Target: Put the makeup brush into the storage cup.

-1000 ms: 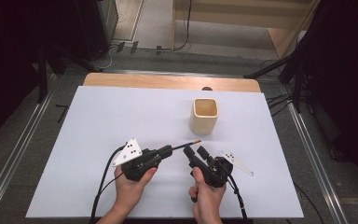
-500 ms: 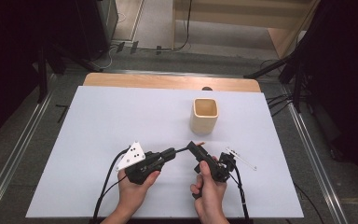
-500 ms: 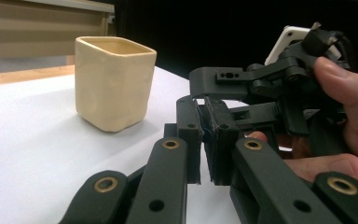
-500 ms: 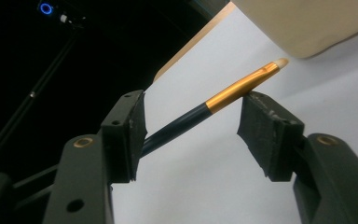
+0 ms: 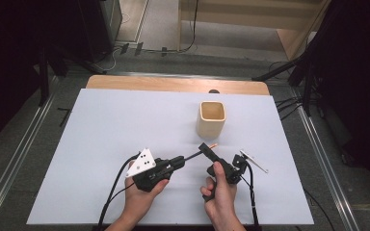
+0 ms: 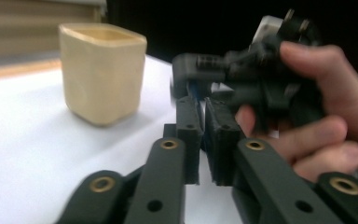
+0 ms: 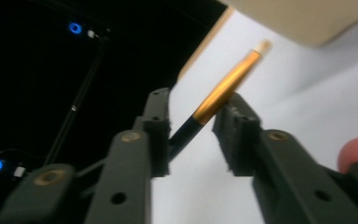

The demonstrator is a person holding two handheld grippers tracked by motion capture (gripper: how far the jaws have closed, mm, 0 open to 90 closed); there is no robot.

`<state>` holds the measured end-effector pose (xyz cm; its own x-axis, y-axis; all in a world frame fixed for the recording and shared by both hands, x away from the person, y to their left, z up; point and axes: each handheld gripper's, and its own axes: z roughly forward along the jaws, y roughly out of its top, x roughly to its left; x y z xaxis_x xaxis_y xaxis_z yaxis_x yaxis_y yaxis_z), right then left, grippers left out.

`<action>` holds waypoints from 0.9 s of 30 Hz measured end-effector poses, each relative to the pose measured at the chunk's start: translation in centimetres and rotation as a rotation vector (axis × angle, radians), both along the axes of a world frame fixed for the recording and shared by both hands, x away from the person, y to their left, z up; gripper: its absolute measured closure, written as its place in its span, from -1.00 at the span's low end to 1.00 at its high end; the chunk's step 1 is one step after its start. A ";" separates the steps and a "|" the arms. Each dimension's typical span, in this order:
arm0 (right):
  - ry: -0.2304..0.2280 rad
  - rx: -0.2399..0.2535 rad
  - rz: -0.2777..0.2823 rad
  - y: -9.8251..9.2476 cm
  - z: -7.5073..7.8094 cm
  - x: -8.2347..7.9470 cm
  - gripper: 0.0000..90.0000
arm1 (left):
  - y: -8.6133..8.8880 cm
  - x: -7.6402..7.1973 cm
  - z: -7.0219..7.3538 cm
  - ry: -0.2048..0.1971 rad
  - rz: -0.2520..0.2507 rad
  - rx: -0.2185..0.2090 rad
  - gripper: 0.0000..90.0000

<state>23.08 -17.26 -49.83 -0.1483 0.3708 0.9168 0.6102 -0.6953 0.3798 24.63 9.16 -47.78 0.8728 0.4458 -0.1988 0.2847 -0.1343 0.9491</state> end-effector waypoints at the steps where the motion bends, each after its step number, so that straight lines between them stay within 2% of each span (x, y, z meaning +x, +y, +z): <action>1: -0.051 -0.023 -0.007 -0.5 0.3 0.0 0.88 | 0.1 0.2 -0.1 0.018 0.004 0.001 -0.04; 2: -0.051 -0.023 -0.007 -0.5 0.3 0.0 0.88 | 0.1 0.2 -0.1 0.018 0.004 0.001 -0.09; 3: -0.066 -0.052 -0.014 -0.7 0.5 -0.1 0.88 | 0.3 0.3 0.0 0.019 0.007 0.007 -0.09; 4: -0.101 -0.112 -0.038 -0.9 0.8 -0.1 0.88 | 0.4 0.4 0.0 0.023 0.012 0.012 -0.25; 6: -0.127 -0.163 -0.059 -1.3 1.3 -0.2 0.88 | 0.6 0.5 0.0 0.025 0.037 0.033 -0.59; 8: -0.140 -0.194 -0.073 -1.6 1.6 -0.1 0.88 | 1.0 0.6 0.1 0.028 0.035 0.045 -0.75; 9: -0.143 -0.217 -0.080 -1.8 1.8 -0.2 0.88 | 1.2 0.6 0.1 0.014 0.020 0.062 -0.84; 10: -0.155 -0.246 -0.086 -1.9 2.0 -0.2 0.88 | 1.4 0.6 0.1 0.017 0.010 0.059 -1.00; 11: -0.163 -0.266 -0.088 -2.0 2.1 -0.2 0.88 | 1.7 0.7 0.2 0.017 -0.018 0.060 -1.00; 12: -0.180 -0.313 -0.093 -2.0 2.4 -0.3 0.88 | 1.9 0.8 0.2 0.017 -0.019 0.065 -1.00; 14: -0.206 -0.385 -0.099 -1.8 2.8 -0.5 0.88 | 2.4 1.0 0.3 0.020 0.017 0.078 -1.00; 16: -0.238 -0.447 -0.094 -1.5 3.2 -0.6 0.88 | 3.0 1.0 0.4 0.019 0.030 0.075 -1.00; 20: -0.300 -0.551 -0.083 -1.1 4.1 -0.8 0.88 | 4.1 0.9 0.5 -0.010 0.056 0.082 -1.00; 23: -0.327 -0.642 -0.062 -0.5 4.8 -1.2 0.88 | 5.0 0.8 0.5 -0.008 0.077 0.090 -1.00; 25: -0.332 -0.658 -0.055 -0.5 4.9 -1.3 0.88 | 5.2 0.7 0.5 -0.008 0.083 0.088 -1.00; 26: -0.332 -0.658 -0.055 -0.5 4.9 -1.3 0.88 | 6.1 0.6 0.5 -0.022 0.100 0.104 -1.00; 27: -0.358 -0.724 -0.039 -0.5 5.2 -1.5 0.88 | 7.0 0.6 0.4 -0.022 0.113 0.107 -1.00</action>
